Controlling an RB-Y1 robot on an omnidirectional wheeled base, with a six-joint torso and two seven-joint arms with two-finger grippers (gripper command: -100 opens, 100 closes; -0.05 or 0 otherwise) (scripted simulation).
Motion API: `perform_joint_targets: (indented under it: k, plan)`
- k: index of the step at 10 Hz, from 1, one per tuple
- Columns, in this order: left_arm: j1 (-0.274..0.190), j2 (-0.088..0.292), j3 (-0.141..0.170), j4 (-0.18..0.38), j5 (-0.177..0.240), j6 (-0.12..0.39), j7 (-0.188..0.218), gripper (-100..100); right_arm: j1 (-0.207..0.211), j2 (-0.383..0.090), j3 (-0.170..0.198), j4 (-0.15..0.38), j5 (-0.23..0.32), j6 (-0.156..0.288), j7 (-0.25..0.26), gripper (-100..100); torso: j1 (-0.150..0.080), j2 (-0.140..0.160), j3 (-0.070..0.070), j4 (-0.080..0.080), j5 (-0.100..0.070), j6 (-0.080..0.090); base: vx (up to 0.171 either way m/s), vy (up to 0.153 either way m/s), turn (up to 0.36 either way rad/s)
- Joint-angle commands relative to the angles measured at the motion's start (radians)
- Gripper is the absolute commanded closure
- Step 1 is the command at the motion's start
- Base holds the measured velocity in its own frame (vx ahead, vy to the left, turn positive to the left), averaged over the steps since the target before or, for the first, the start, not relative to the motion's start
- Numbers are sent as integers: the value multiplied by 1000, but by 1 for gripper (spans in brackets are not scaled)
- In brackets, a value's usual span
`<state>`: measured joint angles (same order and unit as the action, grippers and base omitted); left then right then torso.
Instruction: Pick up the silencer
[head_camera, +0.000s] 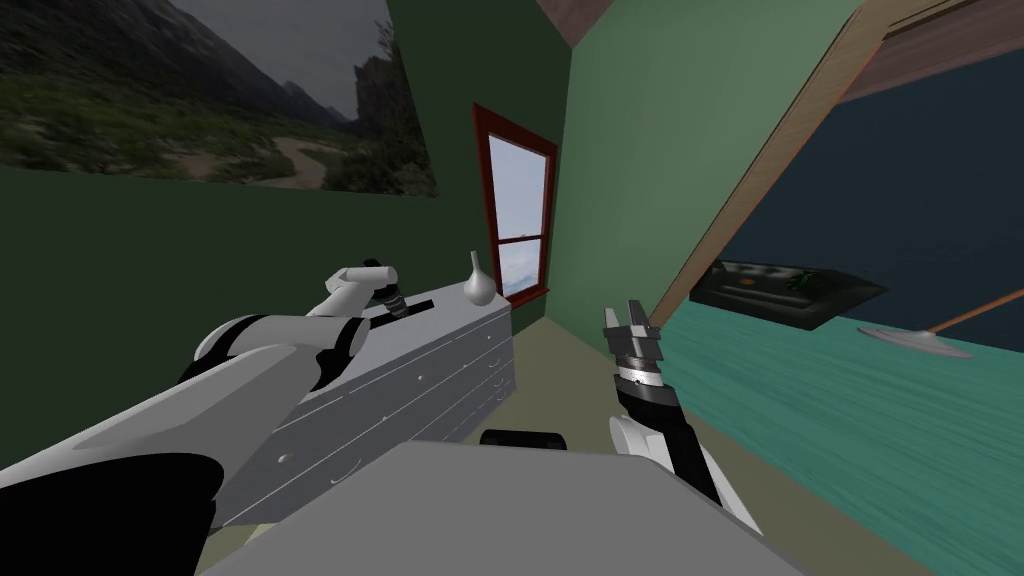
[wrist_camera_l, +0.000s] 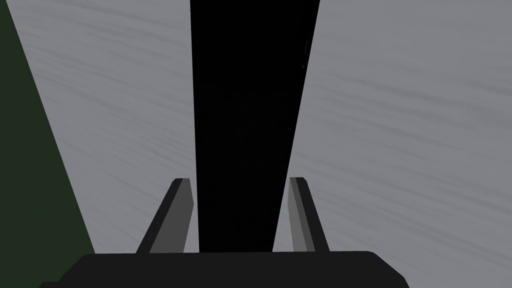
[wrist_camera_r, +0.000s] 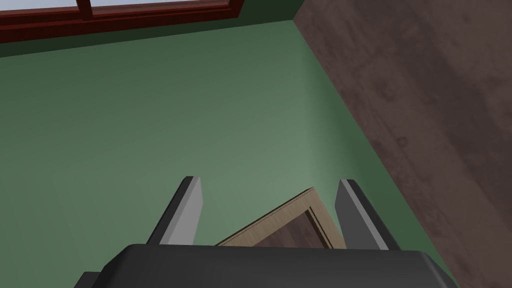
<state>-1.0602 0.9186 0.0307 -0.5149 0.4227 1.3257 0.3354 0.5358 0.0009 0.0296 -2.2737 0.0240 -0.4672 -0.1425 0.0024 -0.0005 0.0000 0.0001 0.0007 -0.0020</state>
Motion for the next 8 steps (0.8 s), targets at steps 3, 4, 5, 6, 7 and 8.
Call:
perform_joint_targets:
  k: [3,4,5,6,7,8]
  plan:
    - [5,3,8,-34,31,21,-62,100,0,0,0,0,0,0,0,0,-5,-5,-3,0,-1,-2,116,-93,254]
    - [7,4,10,-45,42,28,-84,100,0,0,0,0,0,0,0,0,-8,-8,-4,-1,-2,-2,120,-96,270]
    - [9,4,12,-56,53,36,-105,100,0,0,0,0,0,0,0,0,-6,-7,-4,-1,-2,-2,111,-95,239]
    - [11,5,15,-68,64,43,-126,100,0,0,0,0,0,0,0,0,-6,-7,-3,-1,-2,-1,113,-122,275]
    - [13,6,17,-79,75,50,-148,100,0,0,0,0,0,0,0,0,-7,-6,-3,-1,-2,-1,113,-122,294]
    - [15,6,20,-91,86,57,-169,100,0,0,0,0,0,0,0,0,-8,-6,-3,0,-3,-1,111,-114,240]
